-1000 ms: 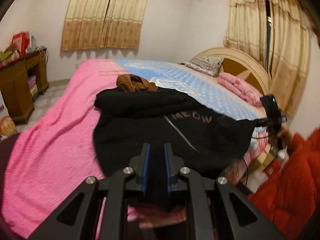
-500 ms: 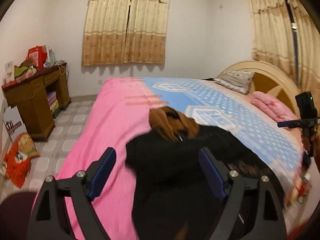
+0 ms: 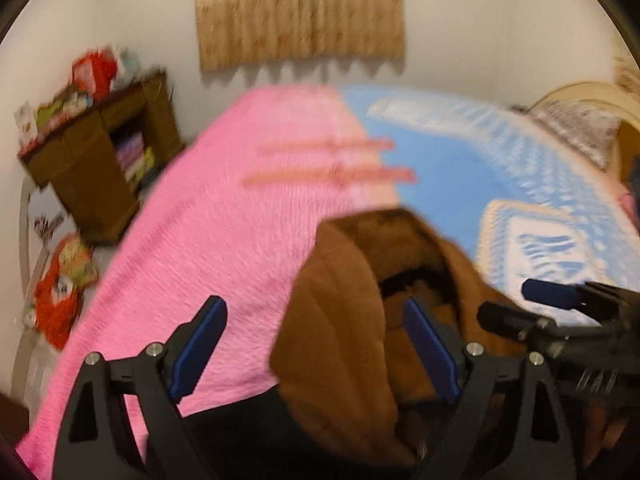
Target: Fold large clothes
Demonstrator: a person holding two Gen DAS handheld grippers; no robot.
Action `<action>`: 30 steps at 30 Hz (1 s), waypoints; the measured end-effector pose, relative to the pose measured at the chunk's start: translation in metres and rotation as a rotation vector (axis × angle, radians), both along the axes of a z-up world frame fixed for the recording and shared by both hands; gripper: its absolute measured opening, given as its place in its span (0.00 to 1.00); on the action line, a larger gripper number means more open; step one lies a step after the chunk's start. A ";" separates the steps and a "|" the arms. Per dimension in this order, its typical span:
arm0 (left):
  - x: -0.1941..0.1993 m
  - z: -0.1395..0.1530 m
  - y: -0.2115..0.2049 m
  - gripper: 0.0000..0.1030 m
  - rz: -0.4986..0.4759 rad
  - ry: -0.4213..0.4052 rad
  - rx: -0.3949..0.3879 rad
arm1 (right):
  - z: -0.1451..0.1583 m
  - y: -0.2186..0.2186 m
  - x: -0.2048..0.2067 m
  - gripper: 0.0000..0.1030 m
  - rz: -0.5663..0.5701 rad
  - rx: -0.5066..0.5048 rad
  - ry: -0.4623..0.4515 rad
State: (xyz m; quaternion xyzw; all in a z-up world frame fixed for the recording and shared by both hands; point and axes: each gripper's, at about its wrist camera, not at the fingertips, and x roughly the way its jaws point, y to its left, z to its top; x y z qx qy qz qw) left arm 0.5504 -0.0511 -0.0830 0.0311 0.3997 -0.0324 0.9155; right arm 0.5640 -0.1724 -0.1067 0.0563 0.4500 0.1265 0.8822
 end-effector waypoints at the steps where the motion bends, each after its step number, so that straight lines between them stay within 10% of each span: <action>1: 0.009 -0.014 0.000 0.87 0.056 0.048 0.036 | -0.008 0.005 0.011 0.67 -0.002 -0.038 0.004; 5: 0.021 -0.042 0.010 0.87 0.165 0.105 0.094 | -0.038 0.015 0.038 0.62 0.019 -0.125 0.021; 8: 0.017 -0.043 0.033 0.54 0.200 0.104 -0.017 | -0.048 0.009 0.042 0.20 -0.012 -0.163 0.023; 9: 0.013 -0.040 0.042 0.34 0.196 0.105 -0.071 | -0.045 0.005 0.038 0.17 -0.027 -0.155 0.009; 12: 0.001 -0.028 0.050 0.26 0.207 0.091 -0.102 | -0.027 -0.007 0.019 0.16 -0.078 -0.182 -0.064; 18: -0.068 0.023 0.092 0.26 0.266 -0.053 -0.245 | 0.024 -0.033 -0.068 0.15 -0.112 -0.229 -0.246; 23: -0.132 0.014 0.128 0.39 0.328 -0.103 -0.339 | 0.011 -0.085 -0.155 0.16 -0.183 -0.024 -0.228; 30: -0.170 -0.027 0.123 0.72 0.277 0.032 -0.144 | -0.033 -0.141 -0.207 0.19 -0.380 0.021 -0.061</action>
